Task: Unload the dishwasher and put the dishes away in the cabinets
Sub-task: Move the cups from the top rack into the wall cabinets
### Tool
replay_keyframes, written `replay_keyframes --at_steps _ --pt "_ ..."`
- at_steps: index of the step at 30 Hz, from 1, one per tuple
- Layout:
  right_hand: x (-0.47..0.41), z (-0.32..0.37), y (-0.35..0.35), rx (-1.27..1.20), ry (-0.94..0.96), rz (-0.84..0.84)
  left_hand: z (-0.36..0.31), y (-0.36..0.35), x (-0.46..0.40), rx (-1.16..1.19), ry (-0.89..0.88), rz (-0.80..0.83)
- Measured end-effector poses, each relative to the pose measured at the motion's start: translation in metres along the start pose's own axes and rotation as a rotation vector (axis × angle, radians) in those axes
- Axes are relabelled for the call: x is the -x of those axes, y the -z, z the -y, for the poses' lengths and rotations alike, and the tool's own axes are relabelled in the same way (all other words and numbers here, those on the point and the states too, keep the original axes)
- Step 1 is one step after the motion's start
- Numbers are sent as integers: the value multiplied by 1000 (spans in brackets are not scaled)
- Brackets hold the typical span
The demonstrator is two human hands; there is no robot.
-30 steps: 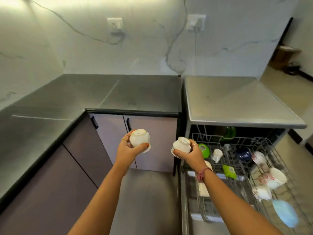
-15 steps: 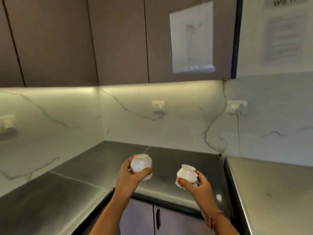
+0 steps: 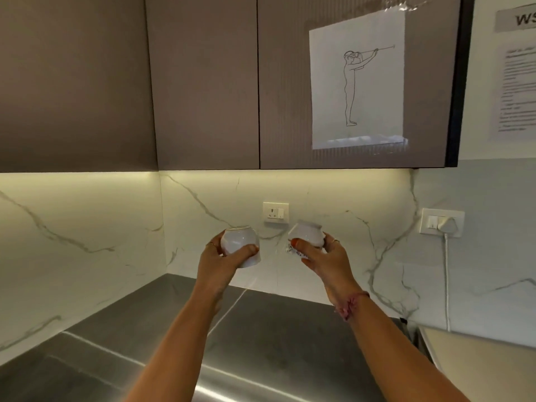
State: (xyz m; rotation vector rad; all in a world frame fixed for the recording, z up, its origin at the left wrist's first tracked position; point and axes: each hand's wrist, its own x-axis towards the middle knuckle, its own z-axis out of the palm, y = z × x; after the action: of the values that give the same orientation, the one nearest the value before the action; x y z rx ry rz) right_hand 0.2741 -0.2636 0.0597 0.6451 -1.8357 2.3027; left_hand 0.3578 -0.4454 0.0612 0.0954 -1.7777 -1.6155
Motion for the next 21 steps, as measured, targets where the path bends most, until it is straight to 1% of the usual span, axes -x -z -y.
replay_keyframes --at_steps 3,7,15,18,21 --pt "-31 1 -17 18 30 2 3 0 -33 36 -16 12" --pt "-72 2 -47 63 98 -18 10 1 -86 86 -60 75" --pt "-157 22 -111 -51 53 -29 19 18 -191 117 -106 181" --pt "-181 27 -129 -138 22 -69 22 27 -218 130 -117 204" --pt "-201 27 -141 -201 39 -127 26 37 -233 164 -109 240"
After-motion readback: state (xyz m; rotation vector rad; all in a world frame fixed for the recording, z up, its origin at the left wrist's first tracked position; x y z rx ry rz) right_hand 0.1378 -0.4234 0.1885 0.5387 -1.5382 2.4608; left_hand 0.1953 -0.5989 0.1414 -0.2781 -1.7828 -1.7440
